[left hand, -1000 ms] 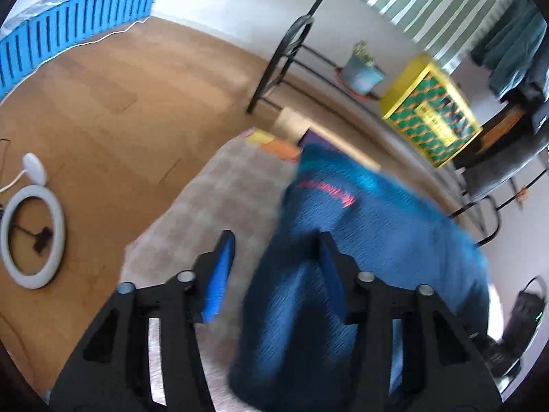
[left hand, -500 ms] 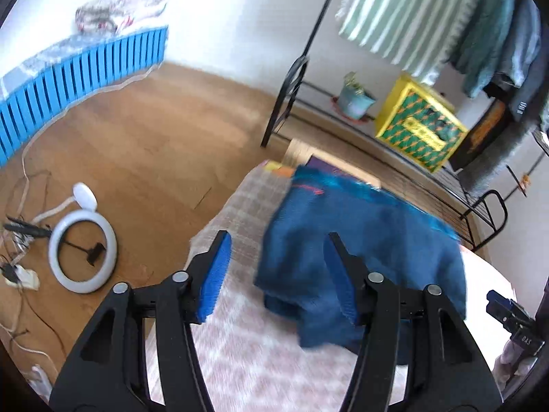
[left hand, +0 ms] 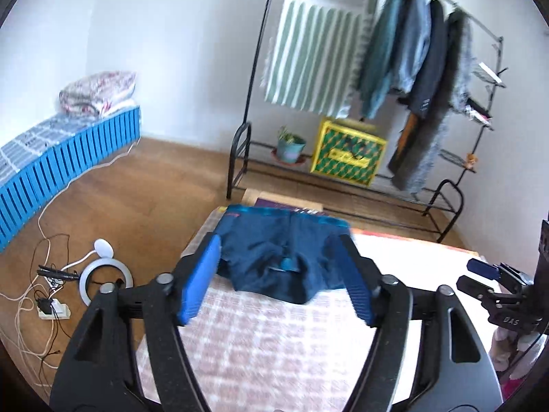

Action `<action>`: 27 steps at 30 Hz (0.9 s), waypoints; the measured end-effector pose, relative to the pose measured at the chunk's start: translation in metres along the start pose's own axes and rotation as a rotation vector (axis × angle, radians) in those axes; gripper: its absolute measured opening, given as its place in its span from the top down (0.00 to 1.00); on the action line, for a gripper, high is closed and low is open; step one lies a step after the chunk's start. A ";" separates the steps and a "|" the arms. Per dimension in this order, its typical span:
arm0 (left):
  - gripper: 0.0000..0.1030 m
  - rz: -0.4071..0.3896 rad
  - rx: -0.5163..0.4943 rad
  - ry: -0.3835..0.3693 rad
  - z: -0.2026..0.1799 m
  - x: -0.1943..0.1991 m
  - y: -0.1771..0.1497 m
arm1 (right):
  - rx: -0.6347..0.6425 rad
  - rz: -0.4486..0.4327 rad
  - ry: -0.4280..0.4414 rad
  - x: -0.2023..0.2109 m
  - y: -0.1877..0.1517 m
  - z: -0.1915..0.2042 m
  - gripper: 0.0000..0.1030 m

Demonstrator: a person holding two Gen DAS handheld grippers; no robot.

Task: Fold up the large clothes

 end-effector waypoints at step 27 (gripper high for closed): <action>0.00 -0.109 -0.183 -0.025 -0.187 0.167 -0.078 | 0.067 -0.233 -0.174 0.206 -0.082 -0.041 0.00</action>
Point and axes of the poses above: each gripper's, at about its wrist camera, not at the fingertips, and x roughly against the way its jaws point, z to its left, y to its top, the point moved 7 cm from there along -x, roughly the way its jaws point, and after that the axes turned 9 degrees about -x, right-handed, at the moved point
